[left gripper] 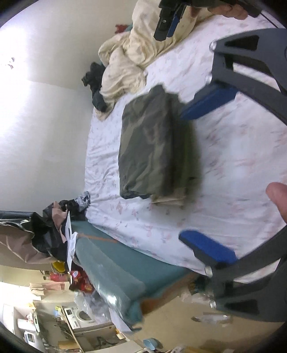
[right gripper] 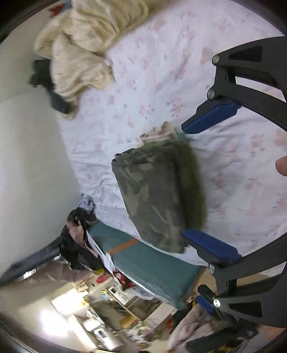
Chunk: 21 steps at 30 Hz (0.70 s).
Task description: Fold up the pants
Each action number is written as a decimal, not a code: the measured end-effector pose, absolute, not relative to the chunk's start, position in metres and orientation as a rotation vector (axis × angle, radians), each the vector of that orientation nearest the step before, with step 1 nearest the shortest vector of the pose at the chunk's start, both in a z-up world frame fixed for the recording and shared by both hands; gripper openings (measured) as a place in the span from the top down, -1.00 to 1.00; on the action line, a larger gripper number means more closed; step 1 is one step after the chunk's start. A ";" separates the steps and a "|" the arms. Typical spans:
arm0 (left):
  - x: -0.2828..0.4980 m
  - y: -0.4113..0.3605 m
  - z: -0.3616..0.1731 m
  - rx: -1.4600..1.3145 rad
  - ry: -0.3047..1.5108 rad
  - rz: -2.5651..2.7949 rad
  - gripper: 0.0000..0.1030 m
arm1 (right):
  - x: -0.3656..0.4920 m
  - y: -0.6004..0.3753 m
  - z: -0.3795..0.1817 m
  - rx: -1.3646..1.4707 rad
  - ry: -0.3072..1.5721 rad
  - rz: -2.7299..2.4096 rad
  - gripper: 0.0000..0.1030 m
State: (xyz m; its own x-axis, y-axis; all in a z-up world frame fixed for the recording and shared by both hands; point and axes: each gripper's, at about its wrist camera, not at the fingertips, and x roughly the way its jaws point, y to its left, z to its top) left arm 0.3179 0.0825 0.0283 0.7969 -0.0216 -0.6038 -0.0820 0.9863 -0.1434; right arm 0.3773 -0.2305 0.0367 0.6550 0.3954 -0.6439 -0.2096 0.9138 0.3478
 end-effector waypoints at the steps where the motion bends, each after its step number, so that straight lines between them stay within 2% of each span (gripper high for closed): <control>1: 0.299 0.080 0.034 -0.174 0.636 0.032 -0.99 | 0.358 -0.229 0.043 0.234 0.762 0.344 -0.89; 3: 0.255 0.074 0.046 -0.204 0.623 0.024 -0.99 | 0.307 -0.225 0.057 0.186 0.711 0.332 -1.00; 13: 0.090 0.042 0.089 -0.129 0.552 0.021 -0.99 | 0.124 -0.206 0.104 0.107 0.605 0.310 -1.00; 21: 0.010 0.042 0.071 -0.139 0.531 0.065 -0.99 | 0.027 -0.203 0.084 0.052 0.572 0.246 -1.00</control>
State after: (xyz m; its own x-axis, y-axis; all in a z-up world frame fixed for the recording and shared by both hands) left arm 0.0098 0.0418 0.0709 0.8607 0.0258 -0.5085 -0.0979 0.9885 -0.1155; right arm 0.0266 -0.2027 0.0838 0.8122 0.2452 -0.5293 -0.2162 0.9693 0.1172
